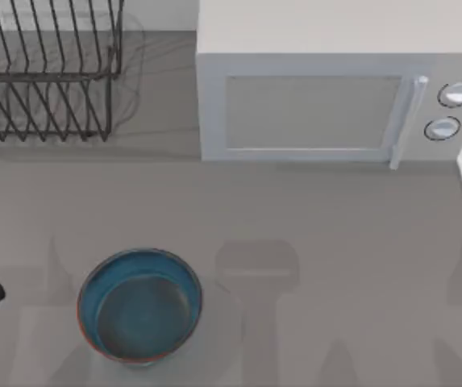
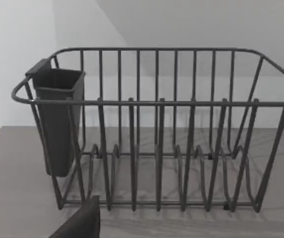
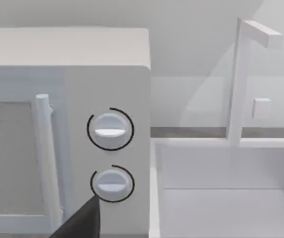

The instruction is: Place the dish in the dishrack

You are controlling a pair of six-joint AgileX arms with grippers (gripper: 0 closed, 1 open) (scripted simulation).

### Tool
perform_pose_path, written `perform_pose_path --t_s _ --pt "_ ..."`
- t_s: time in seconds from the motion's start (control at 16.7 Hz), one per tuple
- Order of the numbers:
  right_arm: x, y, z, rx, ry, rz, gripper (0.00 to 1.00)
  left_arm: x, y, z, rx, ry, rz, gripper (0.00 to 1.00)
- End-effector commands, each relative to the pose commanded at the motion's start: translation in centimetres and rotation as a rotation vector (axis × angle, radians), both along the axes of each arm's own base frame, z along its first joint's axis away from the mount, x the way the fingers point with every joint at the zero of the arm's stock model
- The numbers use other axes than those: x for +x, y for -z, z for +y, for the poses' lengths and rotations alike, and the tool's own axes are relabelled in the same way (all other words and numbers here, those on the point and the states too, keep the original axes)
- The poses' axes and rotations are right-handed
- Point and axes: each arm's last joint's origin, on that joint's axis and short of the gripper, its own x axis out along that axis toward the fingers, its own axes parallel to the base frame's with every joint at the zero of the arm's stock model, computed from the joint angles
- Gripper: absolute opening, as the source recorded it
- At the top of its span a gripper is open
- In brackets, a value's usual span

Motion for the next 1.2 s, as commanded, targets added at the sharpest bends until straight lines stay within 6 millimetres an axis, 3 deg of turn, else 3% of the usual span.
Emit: perform_pose_path --t_s 0.3,0.48,0.66,0.9,1.2 --pt "0.0 0.0 0.0 0.0 0.0 0.0 1.0 0.0 -1.1 -0.4 -0.035 0.038 0.055 1.0" --pt "0.0 0.0 0.0 0.0 0.0 0.0 1.0 0.4 -3.8 -1.3 -0.106 0.11 0.189 1.0" --pt "0.0 0.0 0.0 0.0 0.0 0.0 1.0 2.1 -7.0 -2.9 -0.176 0.181 0.417 1.0" --pt "0.0 0.0 0.0 0.0 0.0 0.0 1.0 6.5 -9.3 -7.0 -0.204 0.217 0.841 1.0" --pt "0.0 0.0 0.0 0.0 0.0 0.0 1.0 11.2 -9.0 -14.5 -0.126 0.151 1.289 1.0"
